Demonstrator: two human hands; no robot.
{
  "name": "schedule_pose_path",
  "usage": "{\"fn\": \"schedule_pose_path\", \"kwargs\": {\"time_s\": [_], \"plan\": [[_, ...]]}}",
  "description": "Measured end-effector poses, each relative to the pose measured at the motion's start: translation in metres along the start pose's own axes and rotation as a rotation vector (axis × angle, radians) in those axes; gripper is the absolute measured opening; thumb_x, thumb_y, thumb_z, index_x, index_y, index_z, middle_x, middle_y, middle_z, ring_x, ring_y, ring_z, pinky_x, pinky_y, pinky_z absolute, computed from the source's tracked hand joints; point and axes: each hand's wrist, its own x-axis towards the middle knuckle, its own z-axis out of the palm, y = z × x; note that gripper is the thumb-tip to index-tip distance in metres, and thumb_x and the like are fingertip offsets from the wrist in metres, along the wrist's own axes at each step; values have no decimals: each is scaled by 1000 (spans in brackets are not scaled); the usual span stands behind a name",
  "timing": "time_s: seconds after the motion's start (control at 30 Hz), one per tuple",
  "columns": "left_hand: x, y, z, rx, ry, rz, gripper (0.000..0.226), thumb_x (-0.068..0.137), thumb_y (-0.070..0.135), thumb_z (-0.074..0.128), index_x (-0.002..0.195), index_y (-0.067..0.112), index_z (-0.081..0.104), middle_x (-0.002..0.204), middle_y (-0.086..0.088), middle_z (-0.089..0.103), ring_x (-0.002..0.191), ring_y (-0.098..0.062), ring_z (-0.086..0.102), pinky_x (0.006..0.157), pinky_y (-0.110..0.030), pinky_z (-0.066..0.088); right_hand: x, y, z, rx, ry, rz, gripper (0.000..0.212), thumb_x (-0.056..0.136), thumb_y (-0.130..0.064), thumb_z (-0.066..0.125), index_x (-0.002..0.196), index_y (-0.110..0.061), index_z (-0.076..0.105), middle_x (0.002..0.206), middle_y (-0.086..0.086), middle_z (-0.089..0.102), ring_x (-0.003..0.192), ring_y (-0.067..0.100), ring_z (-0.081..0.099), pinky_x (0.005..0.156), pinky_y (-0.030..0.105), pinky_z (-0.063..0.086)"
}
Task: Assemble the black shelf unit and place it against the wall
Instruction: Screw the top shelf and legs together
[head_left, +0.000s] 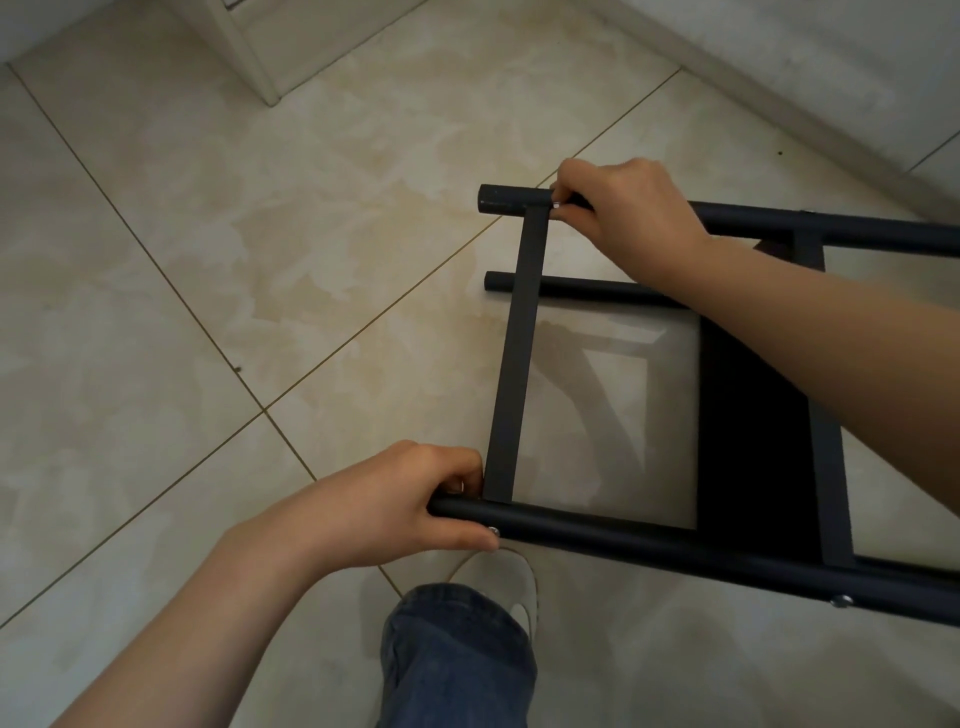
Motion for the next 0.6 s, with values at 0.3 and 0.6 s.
{"fn": "schedule_pose_path", "kwargs": {"time_s": [0.3,0.6], "plan": [[-6,-13,15,140,21,3,34,75,79,43,88,49,35,73,14,56,67,1,55,53,-16,38,-67,-30,6,178,70,-108,22,93,-27,65,100,-7,72,113,4,68,115,26,53,95,28,39],[-11,-21,24,296,191,167,31,87,77,35,88,46,34,64,17,49,62,-7,53,52,-15,34,-138,-66,29,679,-473,285,25,98,-23,58,119,-22,70,107,-7,61,87,7,64,84,25,57]]}}
